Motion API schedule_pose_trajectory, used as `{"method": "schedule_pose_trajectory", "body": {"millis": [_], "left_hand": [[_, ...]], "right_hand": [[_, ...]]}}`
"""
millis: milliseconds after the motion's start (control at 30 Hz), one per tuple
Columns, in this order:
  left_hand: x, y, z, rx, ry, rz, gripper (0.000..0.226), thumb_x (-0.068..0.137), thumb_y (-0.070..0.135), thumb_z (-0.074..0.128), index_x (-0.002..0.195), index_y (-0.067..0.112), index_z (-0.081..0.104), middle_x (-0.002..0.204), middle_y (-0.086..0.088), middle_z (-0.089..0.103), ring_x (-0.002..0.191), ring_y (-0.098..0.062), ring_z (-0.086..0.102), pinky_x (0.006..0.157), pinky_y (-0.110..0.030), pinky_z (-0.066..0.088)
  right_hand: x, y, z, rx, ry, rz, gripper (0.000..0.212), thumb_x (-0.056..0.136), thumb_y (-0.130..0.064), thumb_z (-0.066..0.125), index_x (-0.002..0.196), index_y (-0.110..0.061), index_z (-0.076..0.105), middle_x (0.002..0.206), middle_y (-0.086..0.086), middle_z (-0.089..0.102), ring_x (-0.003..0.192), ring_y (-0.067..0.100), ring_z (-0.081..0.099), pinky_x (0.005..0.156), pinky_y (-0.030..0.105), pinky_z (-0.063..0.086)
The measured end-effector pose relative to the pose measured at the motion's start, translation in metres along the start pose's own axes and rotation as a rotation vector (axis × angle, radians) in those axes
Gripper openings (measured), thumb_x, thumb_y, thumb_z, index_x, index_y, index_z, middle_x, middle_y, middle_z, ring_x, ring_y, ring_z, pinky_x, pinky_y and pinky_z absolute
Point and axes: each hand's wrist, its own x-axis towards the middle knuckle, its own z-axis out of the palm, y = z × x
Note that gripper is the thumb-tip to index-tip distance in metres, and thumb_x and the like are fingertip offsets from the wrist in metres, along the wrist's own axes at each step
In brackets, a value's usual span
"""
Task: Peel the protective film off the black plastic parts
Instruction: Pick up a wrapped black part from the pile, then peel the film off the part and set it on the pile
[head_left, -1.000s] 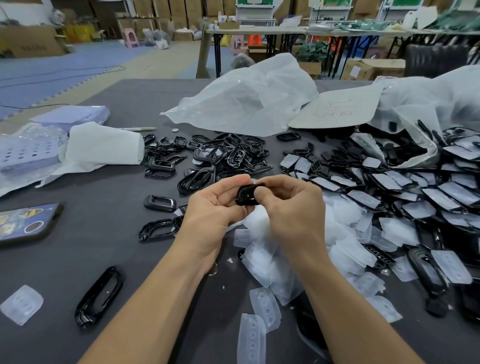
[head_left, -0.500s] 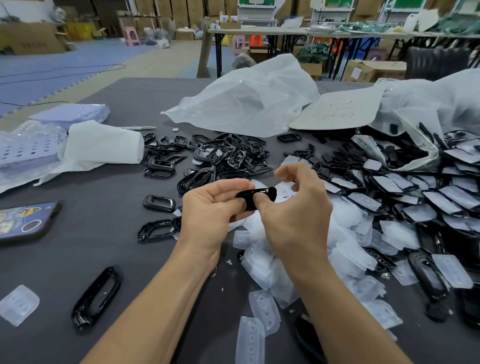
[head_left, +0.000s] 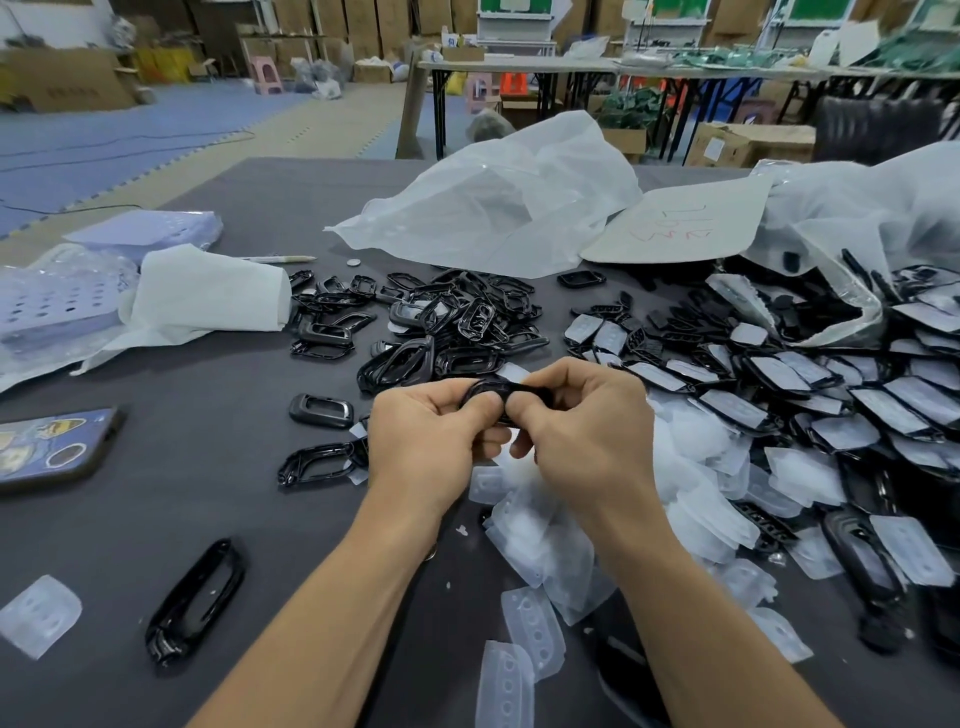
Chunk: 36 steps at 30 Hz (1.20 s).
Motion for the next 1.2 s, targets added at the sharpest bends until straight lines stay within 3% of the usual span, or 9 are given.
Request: {"method": "schedule_pose_trajectory", "body": {"millis": [267, 433, 600, 700, 900, 967, 1067, 1133, 1200], "left_hand": [[-0.002, 0.002, -0.002, 0.114, 0.022, 0.154, 0.024, 0.086, 0.012, 0.073, 0.076, 0.03, 0.084, 0.063, -0.009, 0.074, 0.057, -0.021, 0.071, 0.06, -0.034, 0.063], [0.001, -0.001, -0.002, 0.121, 0.102, 0.18, 0.028, 0.091, 0.009, 0.072, 0.074, 0.029, 0.082, 0.06, -0.006, 0.073, 0.052, -0.017, 0.069, 0.055, -0.029, 0.058], [-0.002, -0.004, 0.002, 0.125, 0.047, 0.213, 0.022, 0.088, 0.018, 0.07, 0.083, 0.037, 0.082, 0.068, -0.003, 0.076, 0.061, -0.019, 0.073, 0.064, -0.035, 0.065], [0.003, -0.004, 0.001, 0.047, -0.006, 0.151, 0.031, 0.088, 0.005, 0.072, 0.086, 0.034, 0.083, 0.076, -0.004, 0.079, 0.068, -0.016, 0.074, 0.069, -0.03, 0.063], [0.008, -0.004, 0.0, -0.067, 0.028, 0.057, 0.037, 0.089, -0.008, 0.07, 0.077, 0.024, 0.083, 0.068, -0.008, 0.076, 0.054, -0.016, 0.068, 0.058, -0.028, 0.061], [0.009, -0.005, 0.001, -0.05, 0.082, 0.049, 0.036, 0.09, -0.005, 0.071, 0.075, 0.026, 0.082, 0.07, -0.007, 0.077, 0.057, -0.017, 0.069, 0.06, -0.03, 0.062], [0.012, -0.004, -0.003, -0.045, 0.198, 0.042, 0.028, 0.092, -0.001, 0.069, 0.075, 0.02, 0.079, 0.074, -0.003, 0.078, 0.063, -0.019, 0.073, 0.064, -0.031, 0.063], [0.015, -0.003, -0.007, -0.125, 0.224, -0.013, 0.024, 0.094, -0.002, 0.065, 0.08, 0.014, 0.076, 0.078, -0.006, 0.078, 0.065, -0.022, 0.073, 0.066, -0.033, 0.063], [0.017, 0.0, -0.01, -0.19, 0.197, -0.064, 0.022, 0.098, -0.003, 0.06, 0.085, 0.009, 0.073, 0.078, -0.006, 0.077, 0.062, -0.019, 0.071, 0.061, -0.028, 0.061]], "right_hand": [[-0.003, -0.005, -0.004, -0.114, -0.005, -0.039, 0.016, 0.085, -0.012, 0.077, 0.072, -0.018, 0.07, 0.051, -0.003, 0.068, 0.041, 0.008, 0.064, 0.044, 0.012, 0.042], [-0.003, -0.001, 0.0, -0.105, -0.056, -0.071, 0.01, 0.086, -0.013, 0.074, 0.084, -0.022, 0.072, 0.06, -0.002, 0.071, 0.053, 0.014, 0.069, 0.06, 0.031, 0.056], [0.0, 0.002, -0.002, -0.137, -0.027, -0.075, 0.014, 0.085, -0.009, 0.071, 0.08, -0.022, 0.071, 0.06, -0.002, 0.071, 0.051, 0.017, 0.066, 0.055, 0.031, 0.054], [0.0, 0.003, 0.001, -0.159, -0.01, -0.077, 0.017, 0.087, -0.009, 0.069, 0.076, -0.022, 0.068, 0.06, 0.0, 0.07, 0.055, 0.025, 0.066, 0.055, 0.038, 0.055], [-0.003, 0.005, 0.007, -0.22, -0.028, -0.093, 0.016, 0.09, -0.014, 0.067, 0.078, -0.023, 0.066, 0.055, -0.007, 0.066, 0.045, 0.006, 0.055, 0.048, 0.016, 0.04], [-0.002, 0.005, 0.006, -0.326, -0.043, -0.144, 0.01, 0.093, -0.023, 0.069, 0.083, -0.024, 0.071, 0.056, -0.009, 0.063, 0.05, 0.005, 0.055, 0.053, 0.016, 0.04], [-0.003, 0.004, -0.001, -0.484, 0.027, -0.242, 0.014, 0.096, -0.037, 0.066, 0.101, -0.027, 0.075, 0.073, -0.009, 0.07, 0.073, 0.013, 0.061, 0.075, 0.031, 0.048], [-0.005, 0.002, -0.004, -0.752, 0.001, -0.314, 0.025, 0.093, -0.037, 0.065, 0.116, -0.03, 0.071, 0.101, -0.009, 0.073, 0.1, 0.018, 0.057, 0.094, 0.035, 0.04], [-0.006, 0.005, -0.004, -1.009, -0.125, -0.312, 0.029, 0.091, -0.039, 0.063, 0.118, -0.033, 0.07, 0.121, -0.011, 0.066, 0.116, 0.019, 0.047, 0.101, 0.036, 0.026]]}}
